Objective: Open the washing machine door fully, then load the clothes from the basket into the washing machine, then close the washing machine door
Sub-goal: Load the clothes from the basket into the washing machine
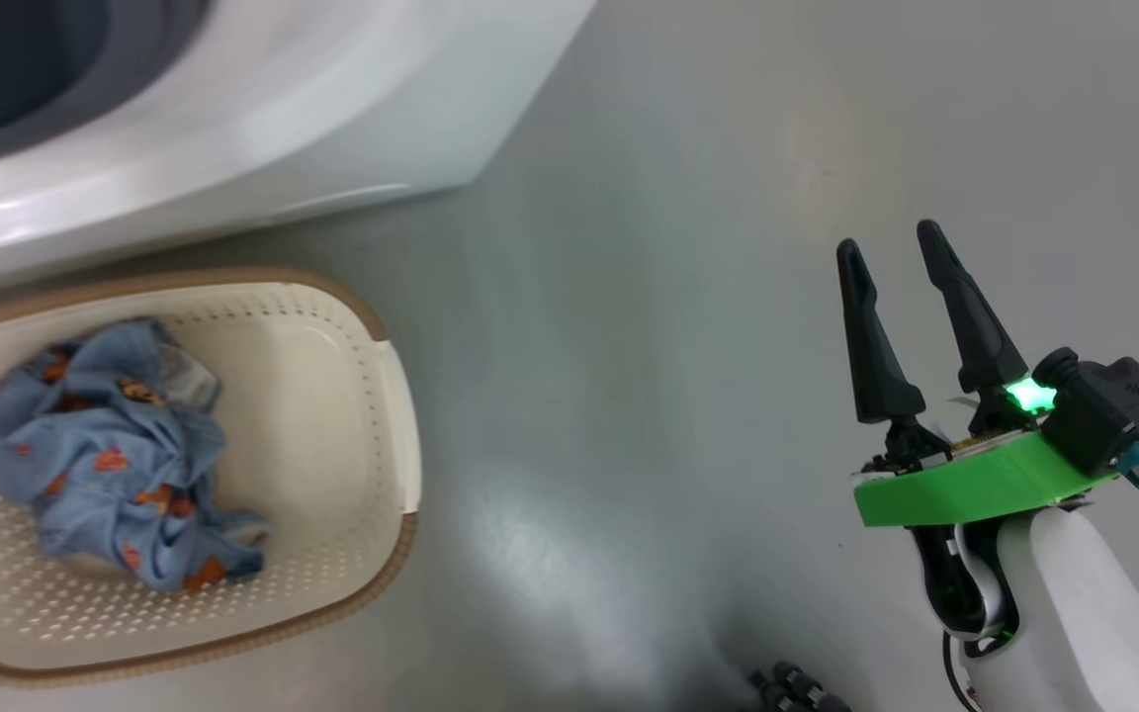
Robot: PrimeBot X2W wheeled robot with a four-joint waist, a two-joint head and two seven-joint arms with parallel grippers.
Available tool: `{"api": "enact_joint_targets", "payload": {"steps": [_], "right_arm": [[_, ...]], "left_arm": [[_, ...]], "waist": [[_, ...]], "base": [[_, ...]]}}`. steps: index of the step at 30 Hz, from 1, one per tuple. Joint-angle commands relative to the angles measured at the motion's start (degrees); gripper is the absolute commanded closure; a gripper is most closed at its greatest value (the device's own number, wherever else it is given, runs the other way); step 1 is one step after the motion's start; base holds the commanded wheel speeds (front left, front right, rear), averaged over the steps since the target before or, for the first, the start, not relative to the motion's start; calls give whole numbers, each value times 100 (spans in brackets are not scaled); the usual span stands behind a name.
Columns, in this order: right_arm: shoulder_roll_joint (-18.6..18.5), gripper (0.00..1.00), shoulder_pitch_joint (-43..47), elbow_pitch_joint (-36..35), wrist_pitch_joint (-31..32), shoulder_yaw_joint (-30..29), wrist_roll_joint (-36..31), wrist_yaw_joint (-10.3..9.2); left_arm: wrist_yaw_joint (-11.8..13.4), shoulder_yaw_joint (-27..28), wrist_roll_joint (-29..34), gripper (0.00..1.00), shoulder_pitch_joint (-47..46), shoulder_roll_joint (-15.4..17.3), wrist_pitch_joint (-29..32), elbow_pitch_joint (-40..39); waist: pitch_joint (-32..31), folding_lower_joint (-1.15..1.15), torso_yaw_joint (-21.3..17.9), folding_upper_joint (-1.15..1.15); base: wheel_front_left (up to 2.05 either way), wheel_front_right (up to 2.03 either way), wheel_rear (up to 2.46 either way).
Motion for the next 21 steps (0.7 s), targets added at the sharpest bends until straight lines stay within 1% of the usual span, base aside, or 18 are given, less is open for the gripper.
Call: {"api": "enact_joint_targets", "payload": {"steps": [1, 3, 6, 7, 8, 9, 12, 14, 16, 21], "right_arm": [[8, 0, 29, -149, -46, 89, -47, 42], [40, 0, 18, -145, -46, 82, -48, 42], [71, 0, 19, -119, -46, 67, -53, 42], [78, 0, 18, -100, -46, 65, -50, 42], [84, 0, 13, -82, -46, 74, -45, 42], [89, 0, 1, -62, -46, 93, -44, 42], [98, 0, -33, -8, -46, 139, -49, 42], [98, 0, -48, 39, -46, 146, -53, 42], [80, 0, -56, 79, -46, 143, -48, 42], [31, 0, -74, 147, -46, 159, -19, 42]], "left_arm": [[30, 176, 98, 100, -125, 298, -34, -251], [34, 451, 246, 100, -5, 293, -34, -641], [28, 690, 416, 100, 271, 247, -35, -672], [37, 725, 424, 84, 351, 213, -35, -493], [55, 740, 451, 28, 383, 185, -35, -328], [69, 727, 472, 0, 404, 158, -35, -106], [126, 658, 468, 0, 292, 60, 199, 615], [184, 582, 497, 0, 151, 7, 512, 1043], [208, 506, 547, 0, 36, -13, 644, 1336], [132, 450, 473, 0, -92, -127, 760, 1844]], "waist": [[276, -1, -257, 0], [300, -1, -285, 0], [276, -1, -290, 0], [254, -1, -281, 0], [236, -1, -267, 0], [214, -1, -255, 0], [149, -1, -213, 0], [86, -1, -186, 0], [8, -1, -163, 0], [-239, -1, -133, 0]], "base": [[0, 0, 0], [0, 0, 0], [0, 0, 0], [0, 0, 0], [0, 0, 0], [0, 0, 0], [0, 0, 0], [0, 0, 0], [0, 0, 0], [0, 0, 0]]}}
